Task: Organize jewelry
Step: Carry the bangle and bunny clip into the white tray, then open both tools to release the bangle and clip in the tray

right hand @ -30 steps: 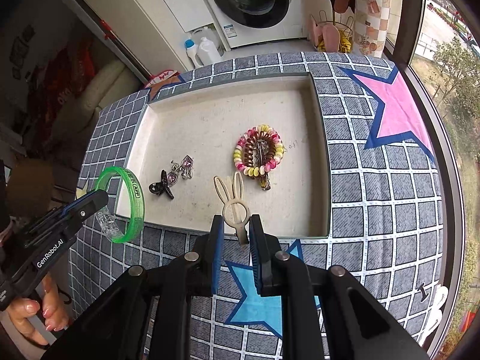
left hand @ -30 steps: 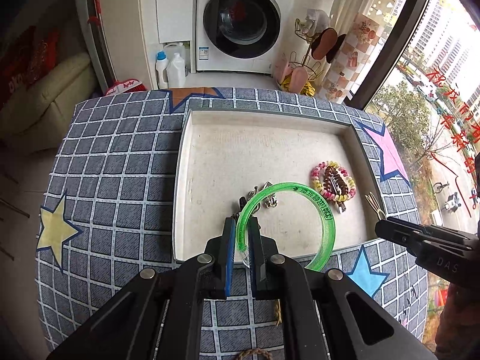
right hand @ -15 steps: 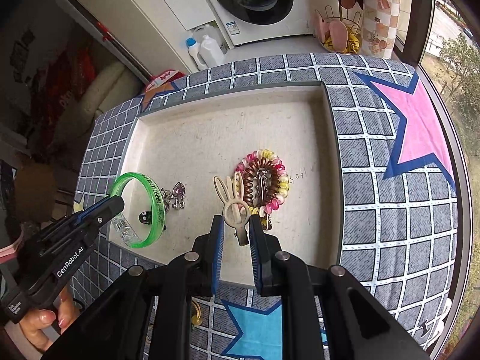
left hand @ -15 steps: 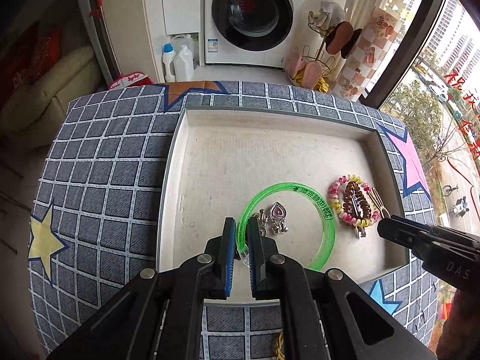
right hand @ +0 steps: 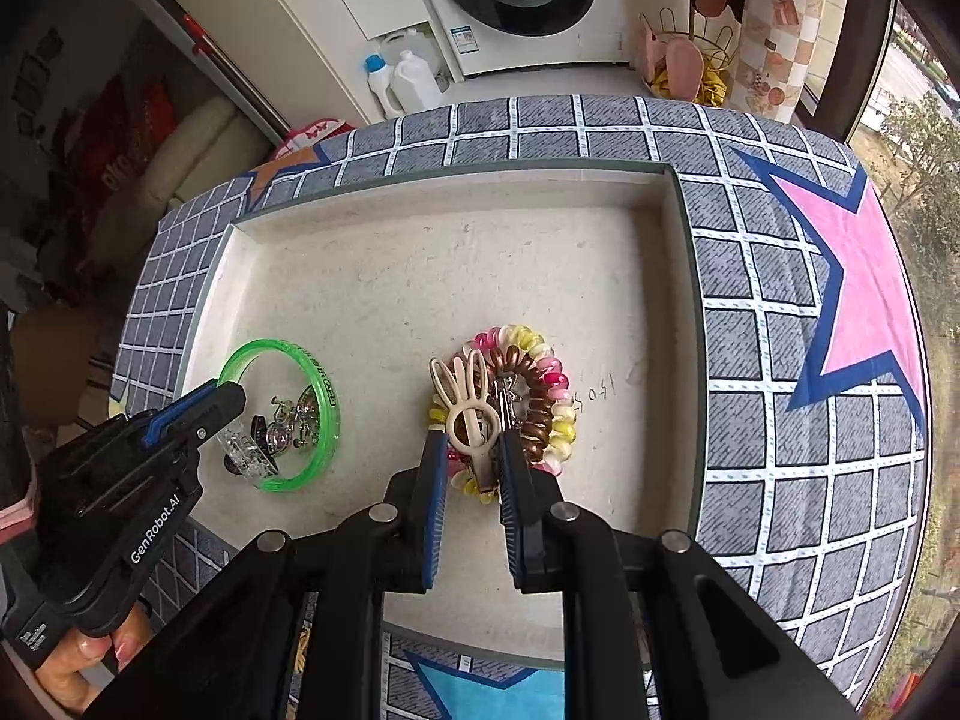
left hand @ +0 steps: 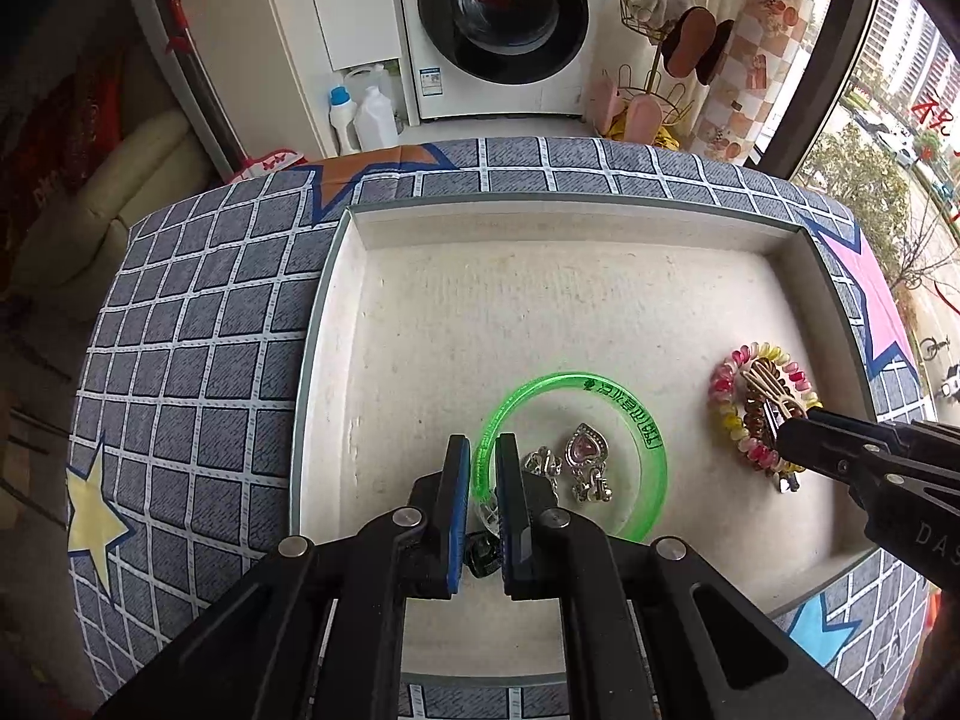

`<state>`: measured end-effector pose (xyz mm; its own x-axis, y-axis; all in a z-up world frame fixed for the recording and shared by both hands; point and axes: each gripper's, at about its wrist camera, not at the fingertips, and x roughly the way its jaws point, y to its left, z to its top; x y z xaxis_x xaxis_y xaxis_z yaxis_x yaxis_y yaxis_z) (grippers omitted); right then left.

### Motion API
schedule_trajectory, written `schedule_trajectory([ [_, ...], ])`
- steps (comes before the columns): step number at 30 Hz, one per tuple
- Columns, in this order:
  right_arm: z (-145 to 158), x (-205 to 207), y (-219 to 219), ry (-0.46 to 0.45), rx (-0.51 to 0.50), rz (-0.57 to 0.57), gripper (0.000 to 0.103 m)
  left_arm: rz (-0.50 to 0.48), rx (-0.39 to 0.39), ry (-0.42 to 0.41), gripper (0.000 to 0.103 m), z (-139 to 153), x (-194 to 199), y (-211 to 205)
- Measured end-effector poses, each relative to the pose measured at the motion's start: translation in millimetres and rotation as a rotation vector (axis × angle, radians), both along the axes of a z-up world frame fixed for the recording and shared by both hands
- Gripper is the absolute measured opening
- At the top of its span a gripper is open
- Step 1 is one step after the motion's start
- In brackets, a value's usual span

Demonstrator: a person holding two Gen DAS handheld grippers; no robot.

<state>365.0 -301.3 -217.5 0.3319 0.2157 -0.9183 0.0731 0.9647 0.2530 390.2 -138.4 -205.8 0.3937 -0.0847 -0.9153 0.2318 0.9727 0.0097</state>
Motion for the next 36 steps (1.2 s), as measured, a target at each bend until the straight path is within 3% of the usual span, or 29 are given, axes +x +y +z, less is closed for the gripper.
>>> schedule_trajectory([
  [13, -0.9, 2.3, -0.4, 0.013, -0.001, 0.008, 0.02, -0.021, 0.056, -0.016, 0.021, 0.8, -0.5, -8.7],
  [25, 10.9, -3.1, -9.5, -0.028, 0.048, -0.034, 0.046, -0.015, 0.062, -0.035, 0.021, 7.8, -2.3, -6.4],
  [36, 13.6, -10.4, -14.1, -0.028, 0.066, -0.067, 0.047, -0.036, 0.06, -0.027, 0.021, 7.1, -3.9, -12.0],
])
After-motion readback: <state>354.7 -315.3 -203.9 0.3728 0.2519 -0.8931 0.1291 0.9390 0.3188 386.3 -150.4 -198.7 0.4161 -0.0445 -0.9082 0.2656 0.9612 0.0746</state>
